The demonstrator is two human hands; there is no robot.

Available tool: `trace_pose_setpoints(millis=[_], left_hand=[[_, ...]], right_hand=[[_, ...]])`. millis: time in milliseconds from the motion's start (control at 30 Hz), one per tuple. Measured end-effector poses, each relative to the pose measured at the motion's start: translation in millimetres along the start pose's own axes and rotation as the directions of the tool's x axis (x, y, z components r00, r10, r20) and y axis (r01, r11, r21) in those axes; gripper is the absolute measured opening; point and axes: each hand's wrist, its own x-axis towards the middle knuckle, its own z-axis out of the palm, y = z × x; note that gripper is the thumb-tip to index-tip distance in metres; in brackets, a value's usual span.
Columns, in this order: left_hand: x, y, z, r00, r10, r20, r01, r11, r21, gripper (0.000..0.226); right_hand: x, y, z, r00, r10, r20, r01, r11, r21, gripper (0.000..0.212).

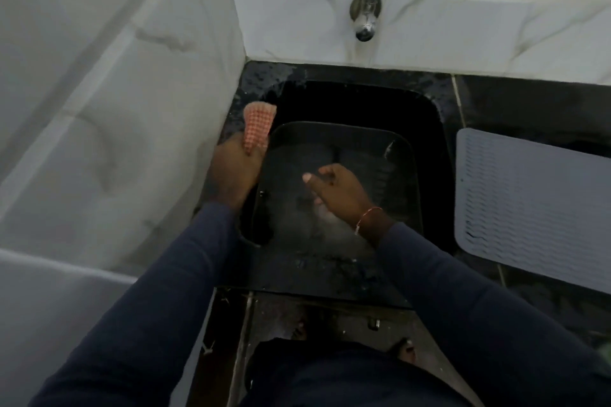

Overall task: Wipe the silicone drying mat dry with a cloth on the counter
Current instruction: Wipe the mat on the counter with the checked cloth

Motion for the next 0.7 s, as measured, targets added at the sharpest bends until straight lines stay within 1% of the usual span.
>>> trace_pose_setpoints(millis=[33,67,100,133,167,233,267,300,333,367,400,433,467,500,533,600,633,700], left_hand=[[-14.5,27.5,3.7,0.994,-0.056,0.094,0.079,0.962,-0.263,0.023],[-32.2,54.0,7.7,0.969,-0.082,0.235,0.189,0.855,-0.482,0.015],[-52.1,77.0,13.9,0.933,-0.045,0.358,0.272,0.740,-0.616,0.012],[-71.6,99.6,22.2,0.900,0.047,0.434,0.281,0.701,-0.656,0.020],[-93.4,115.3,30.5,0.873,0.146,0.465,0.232,0.714,-0.660,0.032],[-131.9,141.8,52.1,0.793,0.332,0.511,0.141,0.715,-0.684,0.055],[-146.6,145.4,59.1,0.761,0.387,0.521,0.123,0.702,-0.701,0.061],[-160.4,151.5,70.3,0.715,0.435,0.547,0.120,0.694,-0.710,0.064],[-170.6,157.9,81.0,0.658,0.472,0.586,0.137,0.691,-0.710,0.065],[-183.8,166.9,95.3,0.592,0.510,0.624,0.130,0.704,-0.698,0.064],[-191.3,172.2,108.3,0.554,0.526,0.646,0.095,0.730,-0.677,0.062],[-196.2,175.6,121.3,0.551,0.525,0.649,0.025,0.767,-0.641,0.058],[-203.0,184.4,135.2,0.574,0.511,0.640,-0.035,0.796,-0.604,0.052],[-206.0,189.0,149.6,0.635,0.475,0.609,-0.082,0.825,-0.559,0.048],[-210.4,195.4,163.9,0.698,0.415,0.584,-0.085,0.857,-0.508,0.046],[-214.6,198.1,187.4,0.794,0.243,0.558,-0.041,0.936,-0.349,0.049],[-217.3,198.3,198.9,0.824,0.188,0.535,-0.040,0.961,-0.275,0.050],[-221.2,194.8,213.7,0.856,0.153,0.494,-0.059,0.978,-0.199,0.044]], right_hand=[[-1.6,-1.5,-9.0,1.000,0.025,0.008,-0.026,0.990,0.139,0.046],[-3.9,-3.2,-18.2,0.999,0.030,0.022,-0.035,0.964,0.263,0.042],[-7.5,-5.3,-28.7,1.000,0.024,0.019,-0.029,0.938,0.345,0.036],[-13.7,-5.0,-45.4,1.000,0.010,-0.010,-0.006,0.930,0.367,0.031],[-19.4,-0.9,-59.6,0.999,-0.008,-0.049,0.026,0.928,0.373,0.029],[-39.3,16.5,-94.4,0.990,-0.003,-0.143,0.066,0.896,0.439,0.032],[-48.4,26.1,-104.6,0.987,0.028,-0.157,0.049,0.883,0.467,0.037],[-61.1,36.8,-117.4,0.982,0.073,-0.175,0.021,0.874,0.486,0.040],[-72.4,49.9,-128.9,0.975,0.117,-0.189,-0.014,0.881,0.472,0.039],[-86.2,66.3,-145.3,0.961,0.165,-0.224,-0.048,0.892,0.448,0.034],[-95.9,82.5,-160.5,0.944,0.201,-0.262,-0.080,0.909,0.409,0.030],[-105.6,93.9,-176.4,0.922,0.237,-0.305,-0.115,0.922,0.369,0.027],[-115.1,112.9,-202.2,0.895,0.262,-0.360,-0.152,0.940,0.306,0.025],[-124.5,125.7,-225.0,0.872,0.265,-0.411,-0.184,0.956,0.226,0.023],[-132.7,142.1,-254.1,0.847,0.250,-0.469,-0.224,0.968,0.111,0.023],[-145.9,168.4,-309.2,0.797,0.193,-0.572,-0.300,0.949,-0.096,0.033],[-150.9,181.7,-338.9,0.778,0.160,-0.608,-0.325,0.930,-0.171,0.040],[-153.6,207.9,-387.2,0.727,0.142,-0.671,-0.427,0.860,-0.280,0.059]])
